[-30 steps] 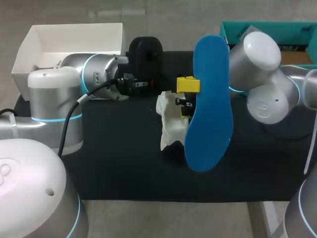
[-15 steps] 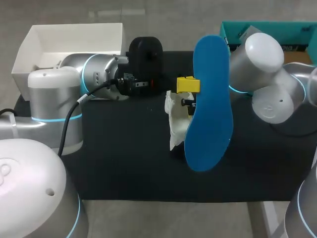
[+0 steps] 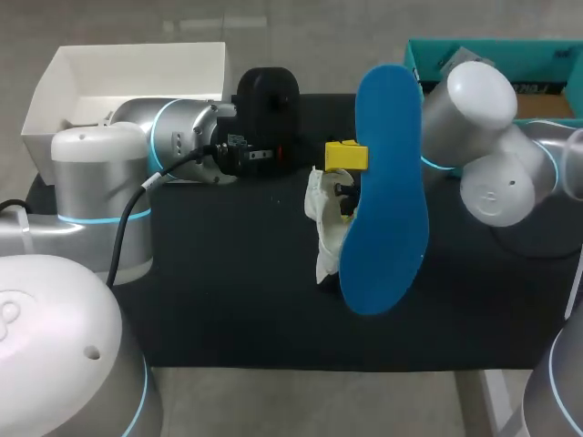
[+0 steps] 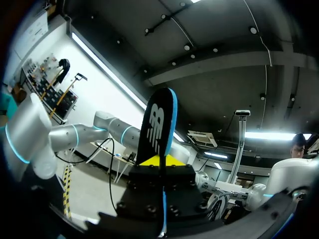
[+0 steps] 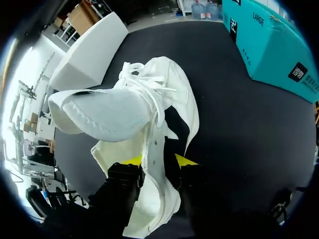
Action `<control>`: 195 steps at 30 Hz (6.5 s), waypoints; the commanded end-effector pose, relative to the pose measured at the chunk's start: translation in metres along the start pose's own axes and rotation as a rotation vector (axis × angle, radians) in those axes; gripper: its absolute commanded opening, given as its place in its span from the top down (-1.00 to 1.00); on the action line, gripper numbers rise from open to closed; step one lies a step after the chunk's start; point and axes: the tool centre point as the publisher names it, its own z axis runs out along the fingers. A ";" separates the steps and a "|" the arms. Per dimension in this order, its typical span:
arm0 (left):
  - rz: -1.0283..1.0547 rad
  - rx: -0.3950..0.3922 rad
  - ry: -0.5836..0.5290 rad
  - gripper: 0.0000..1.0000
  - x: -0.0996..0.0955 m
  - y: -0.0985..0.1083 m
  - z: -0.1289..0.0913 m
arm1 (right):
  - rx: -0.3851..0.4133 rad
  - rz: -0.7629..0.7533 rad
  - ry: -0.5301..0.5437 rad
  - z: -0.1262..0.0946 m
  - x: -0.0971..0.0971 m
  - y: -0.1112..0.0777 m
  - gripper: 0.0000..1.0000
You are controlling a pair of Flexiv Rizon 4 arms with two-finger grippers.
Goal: Take the shoe out of the shoebox, open the shoe tongue, remove and reinsert the insole, then place the shoe into the shoebox
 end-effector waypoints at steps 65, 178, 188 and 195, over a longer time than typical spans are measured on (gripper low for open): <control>0.000 0.002 0.003 1.00 -0.001 0.000 0.000 | 0.093 0.202 1.103 -0.257 0.057 0.018 -1.00; 1.486 -1.265 -0.094 1.00 -0.157 0.010 -0.116 | 0.098 0.212 1.132 -0.252 0.062 0.021 -1.00; 1.626 -1.400 -0.044 1.00 -0.159 0.009 -0.113 | 0.111 0.222 1.138 -0.247 0.063 0.021 -1.00; 1.728 -1.447 -0.050 1.00 -0.165 0.009 -0.117 | 0.084 0.235 1.143 -0.248 0.064 0.024 -0.62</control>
